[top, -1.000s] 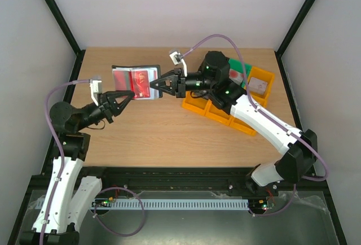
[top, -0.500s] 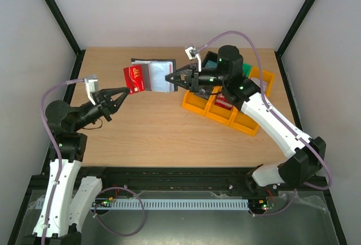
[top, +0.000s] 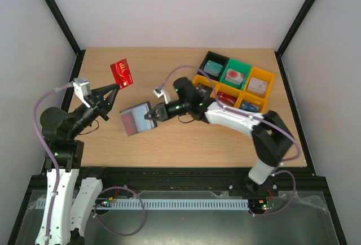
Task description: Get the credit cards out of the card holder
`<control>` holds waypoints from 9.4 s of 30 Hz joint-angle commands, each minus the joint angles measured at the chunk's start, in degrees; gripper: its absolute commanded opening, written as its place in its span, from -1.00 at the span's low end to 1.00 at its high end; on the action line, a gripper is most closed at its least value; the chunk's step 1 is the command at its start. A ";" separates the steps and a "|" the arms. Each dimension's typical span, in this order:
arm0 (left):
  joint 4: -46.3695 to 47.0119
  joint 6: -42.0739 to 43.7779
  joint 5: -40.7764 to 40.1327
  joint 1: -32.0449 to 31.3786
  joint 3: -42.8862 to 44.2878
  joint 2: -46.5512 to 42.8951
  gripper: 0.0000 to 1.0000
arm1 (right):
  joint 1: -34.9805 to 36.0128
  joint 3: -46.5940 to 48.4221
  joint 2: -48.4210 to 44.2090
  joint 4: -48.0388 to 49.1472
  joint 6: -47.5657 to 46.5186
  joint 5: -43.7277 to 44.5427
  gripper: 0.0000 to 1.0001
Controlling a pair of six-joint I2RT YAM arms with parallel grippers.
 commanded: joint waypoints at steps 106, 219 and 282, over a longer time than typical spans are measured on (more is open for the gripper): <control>-20.28 -1.53 -22.03 4.27 -18.43 -4.08 0.98 | -31.10 -26.62 -14.96 0.18 50.82 55.49 -0.97; 6.15 -30.05 -14.27 -0.71 -39.12 14.15 0.98 | 9.00 26.56 28.32 -37.38 -3.38 44.46 -0.87; 18.67 -16.92 5.71 -0.82 -20.05 1.23 -0.96 | 13.85 33.32 -4.53 -33.82 -28.10 46.26 0.53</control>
